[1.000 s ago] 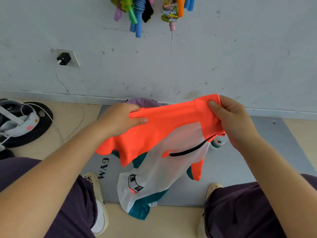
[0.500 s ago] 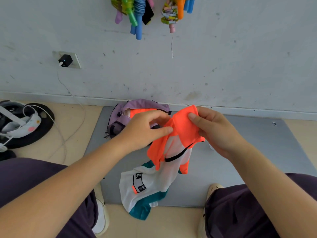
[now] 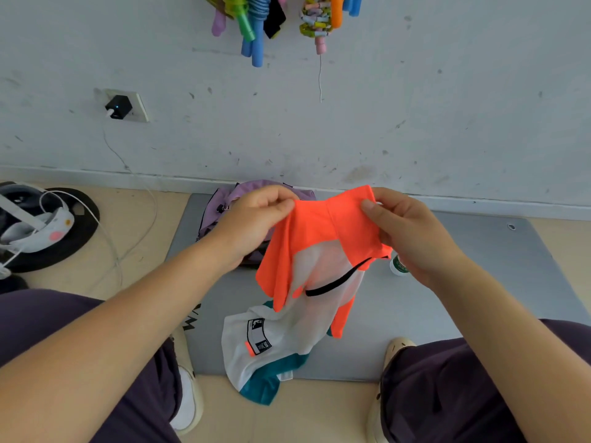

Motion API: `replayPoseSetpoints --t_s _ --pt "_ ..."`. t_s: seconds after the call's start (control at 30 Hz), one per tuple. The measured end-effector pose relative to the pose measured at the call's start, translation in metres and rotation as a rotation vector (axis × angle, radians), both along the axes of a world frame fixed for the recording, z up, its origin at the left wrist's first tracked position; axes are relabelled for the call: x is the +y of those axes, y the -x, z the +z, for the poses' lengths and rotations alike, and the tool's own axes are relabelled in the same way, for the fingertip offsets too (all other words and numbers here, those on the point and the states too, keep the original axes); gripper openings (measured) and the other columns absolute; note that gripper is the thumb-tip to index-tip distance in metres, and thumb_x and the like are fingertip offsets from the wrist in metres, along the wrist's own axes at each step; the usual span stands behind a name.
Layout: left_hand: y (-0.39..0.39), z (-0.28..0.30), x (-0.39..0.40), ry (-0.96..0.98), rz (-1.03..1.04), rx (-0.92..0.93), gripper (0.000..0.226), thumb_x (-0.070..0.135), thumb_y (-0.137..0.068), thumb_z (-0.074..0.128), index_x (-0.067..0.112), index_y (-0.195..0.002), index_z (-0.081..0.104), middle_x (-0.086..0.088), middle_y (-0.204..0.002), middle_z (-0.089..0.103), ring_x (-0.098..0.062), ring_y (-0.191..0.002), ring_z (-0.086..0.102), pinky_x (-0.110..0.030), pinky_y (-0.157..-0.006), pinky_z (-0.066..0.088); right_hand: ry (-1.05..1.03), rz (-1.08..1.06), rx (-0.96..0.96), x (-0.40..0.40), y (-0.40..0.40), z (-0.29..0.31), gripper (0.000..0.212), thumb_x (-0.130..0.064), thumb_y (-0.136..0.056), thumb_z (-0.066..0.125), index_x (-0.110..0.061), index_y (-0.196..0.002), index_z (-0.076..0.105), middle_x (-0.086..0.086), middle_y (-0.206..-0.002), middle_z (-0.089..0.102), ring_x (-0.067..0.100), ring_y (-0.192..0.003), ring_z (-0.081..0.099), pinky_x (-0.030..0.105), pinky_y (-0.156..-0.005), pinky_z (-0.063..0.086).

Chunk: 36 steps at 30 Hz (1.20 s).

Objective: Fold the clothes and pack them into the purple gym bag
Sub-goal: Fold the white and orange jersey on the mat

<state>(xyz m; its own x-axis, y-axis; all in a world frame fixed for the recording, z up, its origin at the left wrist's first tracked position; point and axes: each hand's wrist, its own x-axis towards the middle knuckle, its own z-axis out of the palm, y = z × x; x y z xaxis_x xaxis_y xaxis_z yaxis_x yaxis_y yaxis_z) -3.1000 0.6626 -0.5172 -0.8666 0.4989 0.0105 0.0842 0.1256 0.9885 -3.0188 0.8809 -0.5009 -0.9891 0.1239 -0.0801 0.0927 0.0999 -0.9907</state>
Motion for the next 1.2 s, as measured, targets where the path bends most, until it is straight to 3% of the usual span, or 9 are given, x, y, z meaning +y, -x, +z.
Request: replayPoseSetpoints --t_s 0.17,0.27,0.43,0.53,0.6,0.77,1.0,1.1,1.2 --pt "-0.008 0.000 0.006 0.132 -0.040 -0.028 0.021 0.036 -0.097 0.050 0.030 -0.084 0.065 0.017 -0.089 0.064 0.003 -0.082 0.054 -0.016 -0.083 0.039 0.015 0.076 0.027 -0.011 -0.001 0.001 0.026 -0.014 -0.101 0.048 -0.019 -0.114 0.070 0.015 -0.100 0.068 0.024 -0.087 0.058 0.050 -0.085 0.048" --pt "-0.011 0.001 0.008 0.304 -0.235 -0.024 0.065 0.080 -0.066 0.050 0.034 -0.109 0.064 0.022 -0.110 0.068 0.008 -0.106 0.057 -0.015 -0.094 0.037 0.028 0.118 0.036 -0.017 -0.002 0.001 0.026 -0.012 -0.101 0.049 -0.021 -0.111 0.071 0.016 -0.098 0.069 0.025 -0.085 0.060 0.046 -0.083 0.050" --pt "-0.016 -0.003 0.006 0.530 -0.404 0.014 0.060 0.062 -0.077 0.065 0.029 -0.128 0.060 0.011 -0.122 0.067 -0.006 -0.116 0.060 -0.032 -0.104 0.044 -0.017 0.172 -0.001 -0.024 -0.003 -0.005 0.023 -0.009 -0.100 0.049 -0.013 -0.111 0.069 0.016 -0.099 0.073 0.022 -0.083 0.069 0.038 -0.080 0.056" --pt "-0.011 -0.001 0.002 0.433 -0.270 -0.031 0.012 0.049 -0.089 0.063 0.042 -0.090 0.073 0.028 -0.087 0.070 0.011 -0.087 0.061 -0.005 -0.082 0.044 -0.074 0.057 0.025 -0.019 0.001 -0.006 0.017 -0.016 -0.095 0.057 -0.020 -0.108 0.069 0.006 -0.097 0.075 0.019 -0.088 0.069 0.036 -0.080 0.055" --pt "-0.007 0.004 -0.001 0.261 -0.211 -0.119 0.015 0.045 -0.088 0.062 0.036 -0.089 0.073 0.030 -0.087 0.070 0.012 -0.090 0.062 -0.003 -0.080 0.043 -0.125 -0.003 0.032 -0.009 0.005 -0.007 0.030 -0.033 -0.087 0.069 -0.024 -0.115 0.063 -0.004 -0.104 0.073 0.013 -0.101 0.067 0.038 -0.091 0.053" --pt "-0.002 0.017 -0.011 -0.312 -0.105 -0.487 0.095 0.048 -0.066 0.084 0.000 -0.139 0.047 -0.020 -0.138 0.056 -0.031 -0.130 0.052 -0.045 -0.111 0.040 -0.108 0.259 -0.055 0.003 0.007 -0.011 0.095 -0.061 -0.057 0.079 -0.026 -0.138 0.043 -0.006 -0.137 0.056 0.005 -0.130 0.049 0.036 -0.107 0.042" --pt "0.015 0.020 -0.016 -0.427 -0.049 -0.587 0.039 0.044 -0.085 0.054 0.015 -0.097 0.078 -0.008 -0.109 0.074 -0.017 -0.101 0.070 -0.031 -0.081 0.058 0.067 0.413 -0.184 0.003 0.010 -0.016 0.007 -0.019 -0.079 0.077 -0.019 -0.084 0.073 0.000 -0.077 0.064 0.012 -0.072 0.057 0.030 -0.077 0.044" --pt "0.013 0.020 -0.014 -0.426 -0.016 -0.607 0.038 0.040 -0.084 0.057 0.012 -0.100 0.077 -0.010 -0.110 0.073 -0.019 -0.103 0.070 -0.034 -0.086 0.058 0.142 0.373 -0.141 0.005 0.011 -0.022 0.003 -0.020 -0.082 0.071 -0.021 -0.080 0.069 -0.005 -0.080 0.065 0.012 -0.081 0.062 0.032 -0.086 0.047" --pt "0.006 0.015 -0.012 -0.321 0.112 -0.604 0.051 0.040 -0.083 0.066 0.007 -0.121 0.065 -0.010 -0.116 0.071 -0.022 -0.105 0.069 -0.039 -0.091 0.056 0.059 0.259 -0.186 0.003 0.013 -0.030 0.048 -0.031 -0.073 0.078 -0.019 -0.116 0.058 0.000 -0.114 0.068 0.018 -0.110 0.064 0.035 -0.093 0.051"
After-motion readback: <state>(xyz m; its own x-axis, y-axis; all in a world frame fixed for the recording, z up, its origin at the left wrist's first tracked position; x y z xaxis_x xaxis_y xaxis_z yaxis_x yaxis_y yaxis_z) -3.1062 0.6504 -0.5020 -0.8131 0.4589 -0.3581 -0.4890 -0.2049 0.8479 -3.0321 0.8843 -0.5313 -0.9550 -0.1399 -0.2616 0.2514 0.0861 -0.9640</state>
